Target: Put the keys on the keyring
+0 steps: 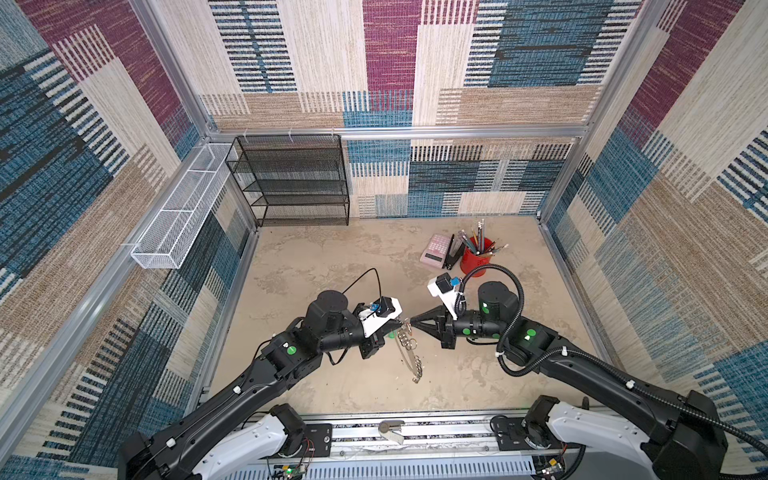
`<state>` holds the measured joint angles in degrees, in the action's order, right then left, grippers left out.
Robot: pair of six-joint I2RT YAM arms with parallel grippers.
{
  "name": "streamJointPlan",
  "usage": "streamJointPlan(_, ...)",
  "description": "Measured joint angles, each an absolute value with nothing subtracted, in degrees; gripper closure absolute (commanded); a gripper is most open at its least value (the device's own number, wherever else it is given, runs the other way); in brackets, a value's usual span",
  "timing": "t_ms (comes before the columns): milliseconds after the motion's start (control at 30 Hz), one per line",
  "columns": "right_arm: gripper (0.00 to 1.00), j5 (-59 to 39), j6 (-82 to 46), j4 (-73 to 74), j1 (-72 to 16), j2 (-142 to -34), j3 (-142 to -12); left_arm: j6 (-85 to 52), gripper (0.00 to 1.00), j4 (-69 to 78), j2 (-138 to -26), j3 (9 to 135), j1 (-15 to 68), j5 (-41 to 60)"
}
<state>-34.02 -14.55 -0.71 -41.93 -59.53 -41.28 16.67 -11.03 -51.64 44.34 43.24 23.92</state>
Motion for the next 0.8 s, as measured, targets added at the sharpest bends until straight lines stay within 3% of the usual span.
streamJointPlan(800,1.00,-28.3,-13.8,-7.9,-43.3,-61.2,-44.0,17.9,1.00,-13.4,-55.9,48.6,44.5,19.6)
